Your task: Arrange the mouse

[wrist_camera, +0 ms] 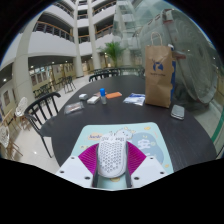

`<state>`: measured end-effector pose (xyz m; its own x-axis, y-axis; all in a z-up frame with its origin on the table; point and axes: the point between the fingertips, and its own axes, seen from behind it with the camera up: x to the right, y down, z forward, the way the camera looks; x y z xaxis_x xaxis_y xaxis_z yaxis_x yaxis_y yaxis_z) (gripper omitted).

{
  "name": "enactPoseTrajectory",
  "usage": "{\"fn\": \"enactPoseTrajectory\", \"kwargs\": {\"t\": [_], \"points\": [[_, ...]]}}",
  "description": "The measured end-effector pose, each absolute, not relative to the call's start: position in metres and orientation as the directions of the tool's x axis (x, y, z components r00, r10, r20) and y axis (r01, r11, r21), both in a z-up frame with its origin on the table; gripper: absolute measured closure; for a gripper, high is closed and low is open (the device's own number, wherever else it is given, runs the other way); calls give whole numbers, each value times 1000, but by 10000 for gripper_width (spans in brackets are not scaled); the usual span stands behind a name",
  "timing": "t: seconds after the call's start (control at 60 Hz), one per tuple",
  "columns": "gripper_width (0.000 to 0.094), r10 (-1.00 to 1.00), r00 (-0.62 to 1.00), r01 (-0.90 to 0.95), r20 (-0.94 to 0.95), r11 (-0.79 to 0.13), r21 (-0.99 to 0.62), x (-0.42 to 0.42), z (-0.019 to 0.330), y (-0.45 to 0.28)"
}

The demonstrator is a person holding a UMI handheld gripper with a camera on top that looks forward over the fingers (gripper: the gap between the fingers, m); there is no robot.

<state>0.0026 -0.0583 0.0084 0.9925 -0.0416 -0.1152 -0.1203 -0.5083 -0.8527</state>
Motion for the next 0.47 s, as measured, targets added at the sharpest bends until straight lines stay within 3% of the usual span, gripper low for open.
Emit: {"fn": "enactPoseTrajectory", "kwargs": {"t": [0.05, 0.167, 0.2, 0.233, 0.25, 0.283, 0.467], "points": [[528, -45, 993, -118, -112, -550, -827, 3, -10, -62], [397, 3, 996, -77, -95, -554, -829, 5, -12, -64], [300, 17, 995, -68, -93, -563, -824, 3, -9, -69], [111, 18, 995, -67, -94, -574, -816, 6, -8, -76], [63, 16, 996, -67, -93, -577, -814, 7, -7, -79], [100, 19, 996, -59, -86, -578, -814, 9, -4, -87], [86, 20, 999, -15, -33, -567, -824, 32, 16, -146]]}}
